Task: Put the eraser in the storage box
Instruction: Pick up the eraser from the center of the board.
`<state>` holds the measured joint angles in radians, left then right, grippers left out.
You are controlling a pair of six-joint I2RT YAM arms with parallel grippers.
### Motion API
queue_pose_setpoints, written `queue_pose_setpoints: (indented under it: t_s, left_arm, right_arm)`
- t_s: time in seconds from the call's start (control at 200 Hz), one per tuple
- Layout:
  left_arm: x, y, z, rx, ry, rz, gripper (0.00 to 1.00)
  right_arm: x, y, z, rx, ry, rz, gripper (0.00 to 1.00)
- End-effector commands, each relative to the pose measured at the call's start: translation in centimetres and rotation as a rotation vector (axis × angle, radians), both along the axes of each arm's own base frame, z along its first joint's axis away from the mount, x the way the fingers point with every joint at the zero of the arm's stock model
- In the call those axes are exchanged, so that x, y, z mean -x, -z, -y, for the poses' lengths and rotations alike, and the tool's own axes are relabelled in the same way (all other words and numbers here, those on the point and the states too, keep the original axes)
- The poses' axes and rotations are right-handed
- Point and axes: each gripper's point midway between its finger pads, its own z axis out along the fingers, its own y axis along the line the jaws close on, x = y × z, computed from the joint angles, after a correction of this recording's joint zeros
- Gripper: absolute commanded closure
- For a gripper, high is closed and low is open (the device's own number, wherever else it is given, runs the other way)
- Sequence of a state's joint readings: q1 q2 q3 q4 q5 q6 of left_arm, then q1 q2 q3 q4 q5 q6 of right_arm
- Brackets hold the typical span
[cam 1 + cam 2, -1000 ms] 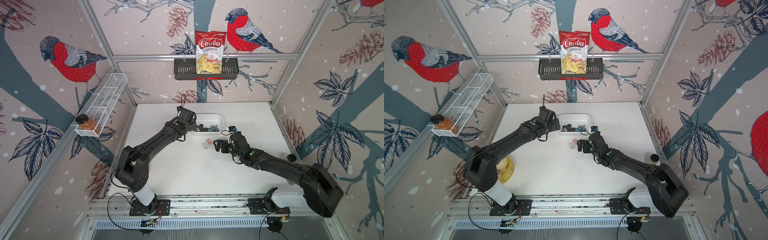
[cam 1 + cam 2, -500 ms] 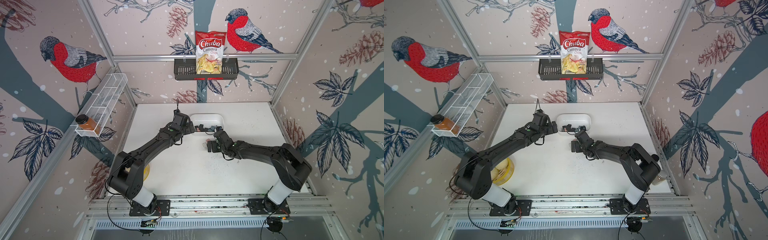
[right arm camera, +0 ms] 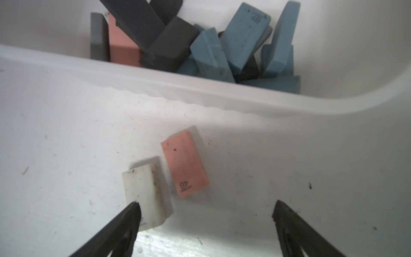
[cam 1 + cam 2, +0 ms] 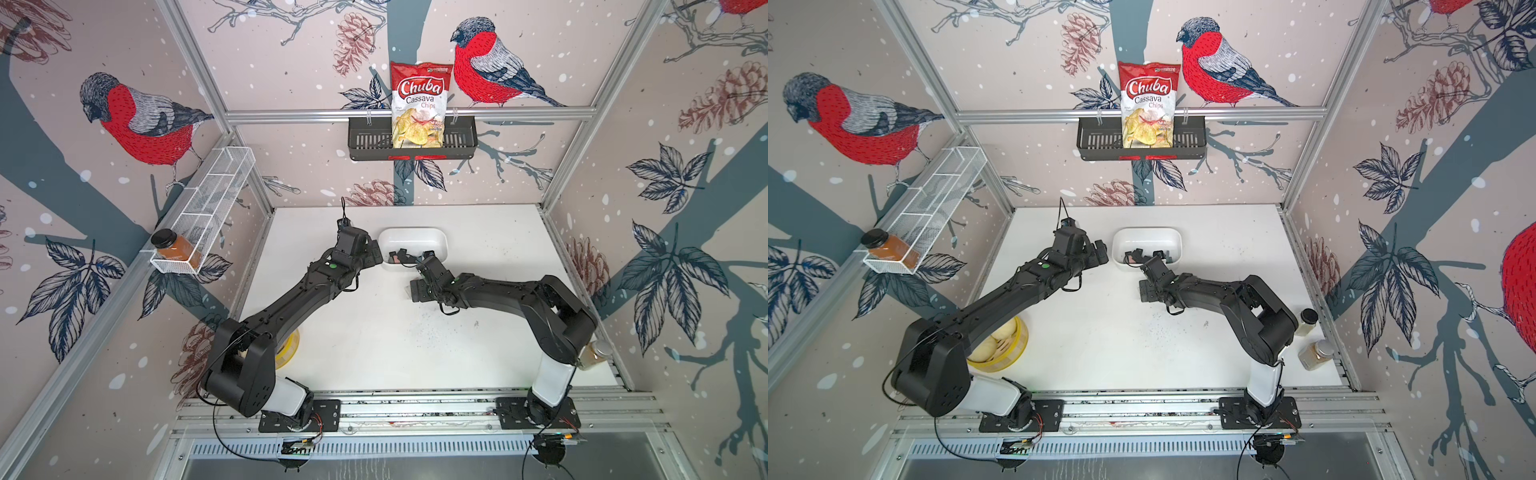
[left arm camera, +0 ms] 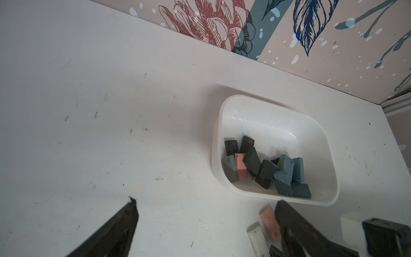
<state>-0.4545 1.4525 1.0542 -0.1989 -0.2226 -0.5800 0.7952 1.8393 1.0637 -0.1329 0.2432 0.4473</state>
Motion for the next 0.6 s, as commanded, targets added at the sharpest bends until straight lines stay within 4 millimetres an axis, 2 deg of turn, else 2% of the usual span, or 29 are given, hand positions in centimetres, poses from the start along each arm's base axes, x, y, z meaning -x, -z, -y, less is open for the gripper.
queue_pose_setpoints:
  t_s: [0.0,0.595]
  left_arm:
    - [-0.5,-0.9,-0.4,0.017,-0.032,0.040,0.04]
    - [-0.4,-0.8,-0.7,0.014,-0.049,0.038,0.04]
  right_arm:
    - [-0.3,0.1,0.3,0.036,0.004,0.010,0.09]
    - [-1.2,0.5,-0.8,0.078,-0.043,-0.011,0.26]
